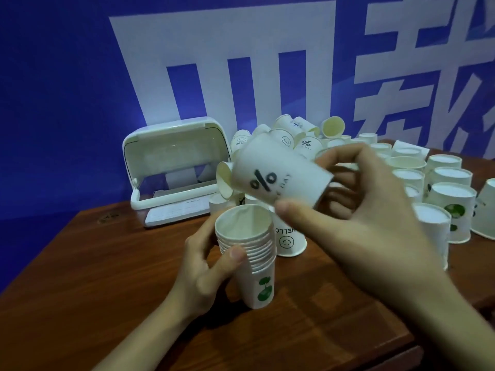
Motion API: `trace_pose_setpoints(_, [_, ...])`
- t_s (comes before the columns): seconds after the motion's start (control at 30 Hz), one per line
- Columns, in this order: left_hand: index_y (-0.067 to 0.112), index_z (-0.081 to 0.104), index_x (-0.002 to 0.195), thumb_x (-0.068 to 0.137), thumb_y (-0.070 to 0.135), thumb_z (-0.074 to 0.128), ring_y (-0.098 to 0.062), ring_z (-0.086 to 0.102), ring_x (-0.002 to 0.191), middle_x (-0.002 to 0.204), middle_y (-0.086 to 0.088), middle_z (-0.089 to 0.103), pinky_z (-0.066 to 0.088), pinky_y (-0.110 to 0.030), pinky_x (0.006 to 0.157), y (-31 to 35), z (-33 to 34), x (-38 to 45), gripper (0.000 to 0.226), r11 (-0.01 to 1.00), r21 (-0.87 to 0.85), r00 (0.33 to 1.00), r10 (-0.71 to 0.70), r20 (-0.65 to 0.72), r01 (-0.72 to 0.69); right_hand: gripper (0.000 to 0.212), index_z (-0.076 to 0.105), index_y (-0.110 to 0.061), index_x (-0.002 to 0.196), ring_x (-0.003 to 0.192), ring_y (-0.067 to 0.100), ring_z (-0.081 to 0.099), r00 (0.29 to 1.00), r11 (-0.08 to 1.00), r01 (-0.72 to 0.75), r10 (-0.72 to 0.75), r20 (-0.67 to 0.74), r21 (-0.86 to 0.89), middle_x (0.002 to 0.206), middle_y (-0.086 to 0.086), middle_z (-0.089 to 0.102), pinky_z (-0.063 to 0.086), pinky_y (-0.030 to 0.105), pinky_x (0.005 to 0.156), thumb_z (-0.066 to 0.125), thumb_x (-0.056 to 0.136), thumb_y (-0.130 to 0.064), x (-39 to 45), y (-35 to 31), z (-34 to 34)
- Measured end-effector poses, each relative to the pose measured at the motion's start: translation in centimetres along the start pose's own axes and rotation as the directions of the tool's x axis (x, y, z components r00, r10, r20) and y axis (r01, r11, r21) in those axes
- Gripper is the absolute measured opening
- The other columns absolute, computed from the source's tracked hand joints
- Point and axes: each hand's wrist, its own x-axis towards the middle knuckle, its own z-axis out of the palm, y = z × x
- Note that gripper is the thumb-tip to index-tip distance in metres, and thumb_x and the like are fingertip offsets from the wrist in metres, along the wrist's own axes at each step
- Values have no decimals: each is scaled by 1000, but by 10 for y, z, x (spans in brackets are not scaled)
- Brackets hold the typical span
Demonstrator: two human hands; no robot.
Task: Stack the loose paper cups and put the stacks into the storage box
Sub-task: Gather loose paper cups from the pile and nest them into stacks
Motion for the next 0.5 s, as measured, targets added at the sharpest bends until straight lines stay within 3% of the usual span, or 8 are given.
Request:
trace_pose_setpoints(0.1, [9, 64, 128, 90, 47, 68, -26, 72, 111, 119, -6, 76, 56, -32, 89, -6, -1, 0, 54, 1000, 1, 1000, -15, -16, 15, 49, 62, -34, 99, 109, -1, 62, 999, 992, 41, -39, 19, -119, 108, -18, 69, 49, 21, 89, 83, 64, -61, -1, 15, 33])
trace_pose_setpoints(0.17, [7, 68, 118, 89, 48, 69, -27, 74, 98, 106, -9, 77, 54, -32, 80, -10, -3, -2, 50, 999, -18, 998, -33, -46, 32, 54, 62, -37, 101, 126, 1, 44, 997, 962, 79, -69, 47, -261, 120, -26, 58, 39, 27, 102, 67, 62, -75, -4, 28, 48])
trace_pose_setpoints(0.23, [5, 69, 113, 88, 63, 71, -30, 73, 86, 97, -12, 76, 53, -36, 71, -12, -4, -3, 63, 998, -52, 997, -44, -60, 41, 61, 59, -38, 103, 128, 7, 31, 995, 912, 87, -58, 83, -402, 122, -24, 48, 33, 34, 108, 51, 62, -82, -7, 35, 54])
trace_pose_setpoints(0.33, [6, 69, 114, 86, 59, 73, -31, 74, 96, 106, -13, 77, 57, -44, 78, -11, -3, -2, 61, 999, -22, 996, -36, -79, 35, 69, 52, -39, 107, 125, 10, 30, 996, 854, 47, 1, 92, -519, 117, -17, 43, 32, 38, 108, 41, 59, -89, -11, 36, 51])
trace_pose_setpoints(0.4, [11, 69, 118, 85, 43, 70, -26, 74, 104, 113, -9, 78, 56, -39, 85, -7, -1, -2, 46, 999, -24, 997, -27, -75, 25, 73, 46, -40, 114, 125, 8, 33, 997, 868, 56, -22, 74, -493, 119, -17, 44, 33, 39, 108, 42, 60, -89, -11, 36, 47])
trace_pose_setpoints(0.5, [11, 63, 131, 86, 36, 64, -27, 71, 116, 124, -7, 75, 55, -36, 96, -4, 0, -1, 52, 999, -43, 1000, -25, -19, 24, 73, 42, -40, 134, 131, 1, 38, 992, 950, 127, -116, 55, -285, 131, -22, 46, 36, 37, 111, 49, 73, -78, -7, 34, 45])
